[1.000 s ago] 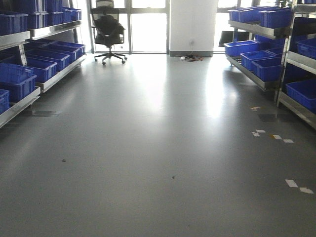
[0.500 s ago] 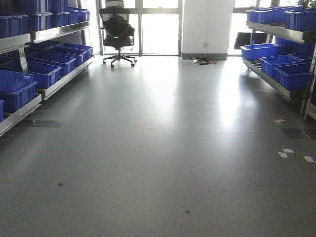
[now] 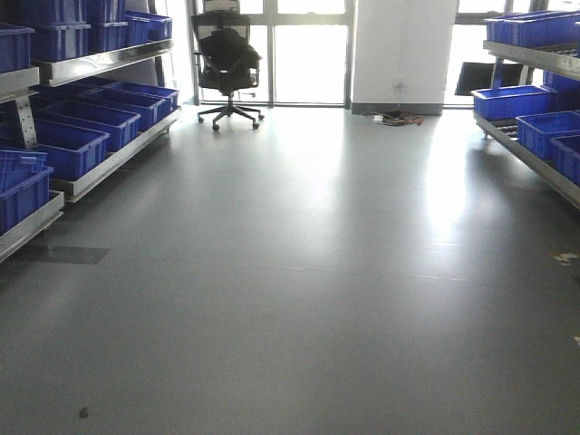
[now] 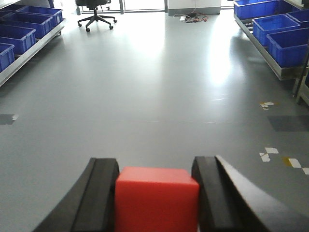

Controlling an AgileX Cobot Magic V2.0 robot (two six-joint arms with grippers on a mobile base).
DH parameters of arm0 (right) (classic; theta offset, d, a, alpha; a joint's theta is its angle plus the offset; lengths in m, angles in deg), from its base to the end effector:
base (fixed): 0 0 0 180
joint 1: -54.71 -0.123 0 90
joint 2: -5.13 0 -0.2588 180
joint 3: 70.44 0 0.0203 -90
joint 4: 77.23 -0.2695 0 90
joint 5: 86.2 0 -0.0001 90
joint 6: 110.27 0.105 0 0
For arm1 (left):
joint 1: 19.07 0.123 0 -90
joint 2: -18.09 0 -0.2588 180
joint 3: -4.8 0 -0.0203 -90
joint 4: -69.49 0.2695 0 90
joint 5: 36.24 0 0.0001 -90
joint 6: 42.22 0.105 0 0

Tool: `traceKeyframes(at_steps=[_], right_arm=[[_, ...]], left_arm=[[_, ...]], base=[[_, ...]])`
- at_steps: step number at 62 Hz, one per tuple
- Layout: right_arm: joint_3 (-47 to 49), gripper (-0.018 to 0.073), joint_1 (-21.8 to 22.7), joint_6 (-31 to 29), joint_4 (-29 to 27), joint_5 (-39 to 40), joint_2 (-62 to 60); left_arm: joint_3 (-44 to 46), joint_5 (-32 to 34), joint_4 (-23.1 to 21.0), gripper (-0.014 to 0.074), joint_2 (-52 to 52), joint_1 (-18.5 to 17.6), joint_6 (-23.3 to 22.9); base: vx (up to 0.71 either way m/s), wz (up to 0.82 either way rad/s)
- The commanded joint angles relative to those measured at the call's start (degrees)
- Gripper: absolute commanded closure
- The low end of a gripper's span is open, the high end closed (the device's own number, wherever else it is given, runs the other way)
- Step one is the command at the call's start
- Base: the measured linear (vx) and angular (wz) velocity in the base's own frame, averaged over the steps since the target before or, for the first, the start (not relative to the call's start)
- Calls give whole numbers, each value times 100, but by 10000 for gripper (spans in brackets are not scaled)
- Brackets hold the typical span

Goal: Pick red cube and place on left shelf
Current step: 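Turn the base toward the shelf of blue bins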

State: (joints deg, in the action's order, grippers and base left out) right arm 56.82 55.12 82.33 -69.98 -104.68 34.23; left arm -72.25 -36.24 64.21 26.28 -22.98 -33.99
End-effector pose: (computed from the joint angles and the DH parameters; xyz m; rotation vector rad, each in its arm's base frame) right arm 0.1410 -0.0052 0.2886 0.1227 1.7442 0.0328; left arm 0.1151 -0.0079 0.2111 0.0890 1.4851 -0.0135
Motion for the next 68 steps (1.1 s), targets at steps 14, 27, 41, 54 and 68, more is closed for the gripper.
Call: traceKeyframes(at_steps=[14, 27, 41, 54, 68], right_arm=[[166, 502, 38, -6, 85, 497, 46], [166, 502, 38, -6, 85, 497, 46], [166, 502, 38, -6, 85, 497, 46], [166, 502, 38, -6, 85, 497, 46], [166, 502, 38, -6, 85, 497, 46]], left_arm=[[-126, 476, -32, 491, 40, -25, 8], [-126, 476, -32, 491, 40, -25, 8], [-126, 476, -32, 491, 40, -25, 8], [-126, 476, -32, 491, 47, -25, 8], [-126, 476, -32, 491, 47, -25, 8]], base=[[69, 15], [71, 21], [69, 26], [66, 28], [64, 35]])
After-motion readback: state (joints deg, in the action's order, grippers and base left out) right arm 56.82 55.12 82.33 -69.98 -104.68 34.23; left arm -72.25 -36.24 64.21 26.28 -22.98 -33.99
